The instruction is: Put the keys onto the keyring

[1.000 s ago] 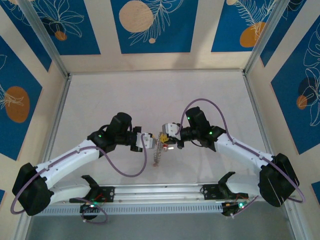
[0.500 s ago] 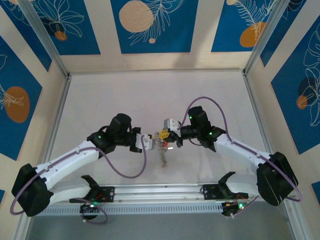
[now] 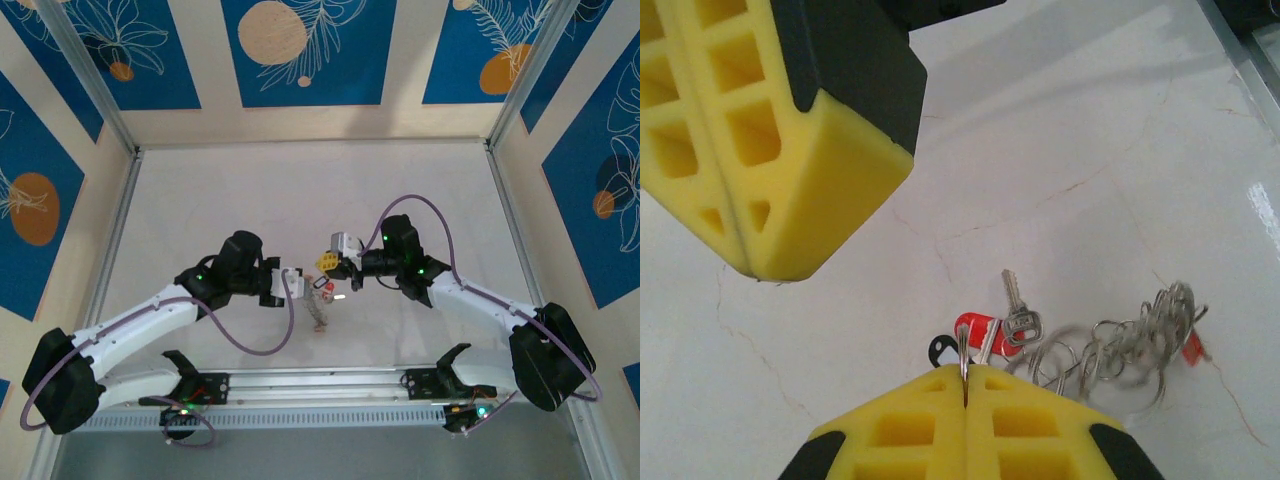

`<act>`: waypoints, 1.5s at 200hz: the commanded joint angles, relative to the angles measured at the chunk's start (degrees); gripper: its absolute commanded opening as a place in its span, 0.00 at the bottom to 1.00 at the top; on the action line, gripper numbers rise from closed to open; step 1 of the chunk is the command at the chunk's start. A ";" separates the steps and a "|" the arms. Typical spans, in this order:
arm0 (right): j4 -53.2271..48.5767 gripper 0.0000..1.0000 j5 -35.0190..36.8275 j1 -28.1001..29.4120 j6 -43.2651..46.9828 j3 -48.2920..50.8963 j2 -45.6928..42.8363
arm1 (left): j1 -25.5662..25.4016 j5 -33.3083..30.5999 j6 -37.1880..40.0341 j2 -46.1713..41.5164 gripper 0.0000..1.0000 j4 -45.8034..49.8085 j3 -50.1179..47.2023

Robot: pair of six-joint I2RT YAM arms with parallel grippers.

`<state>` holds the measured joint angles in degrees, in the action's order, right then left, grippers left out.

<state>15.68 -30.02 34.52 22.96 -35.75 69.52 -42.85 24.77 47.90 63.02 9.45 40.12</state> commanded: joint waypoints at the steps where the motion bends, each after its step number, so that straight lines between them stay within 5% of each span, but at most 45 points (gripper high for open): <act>1: -5.21 0.00 3.59 0.60 5.14 -0.05 -2.02 | 0.27 0.02 -0.72 0.12 0.00 0.82 0.51; 63: -11.61 0.00 6.56 0.96 11.51 -1.83 -0.73 | 4.52 -2.67 -7.01 0.93 0.00 -1.95 1.16; 80: -9.50 0.14 6.60 1.87 12.07 -1.36 0.38 | 8.02 -3.60 -10.12 -0.55 0.00 -2.07 2.01; 154: -12.74 0.33 9.08 11.30 21.75 -8.72 13.56 | 22.03 -10.83 -25.96 -10.09 0.00 7.98 3.27; 223: -20.03 0.27 16.61 20.84 32.31 -23.75 32.68 | 34.92 -11.64 -32.98 -13.06 0.00 7.99 -2.52; 300: -30.22 0.30 17.01 22.33 33.61 -34.72 42.82 | 37.00 -12.11 -37.59 -6.27 0.00 11.63 -2.50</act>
<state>-8.95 -11.92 57.19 55.61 -66.70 110.24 -6.83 13.04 14.33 55.09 18.52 37.76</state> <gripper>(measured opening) 0.305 0.043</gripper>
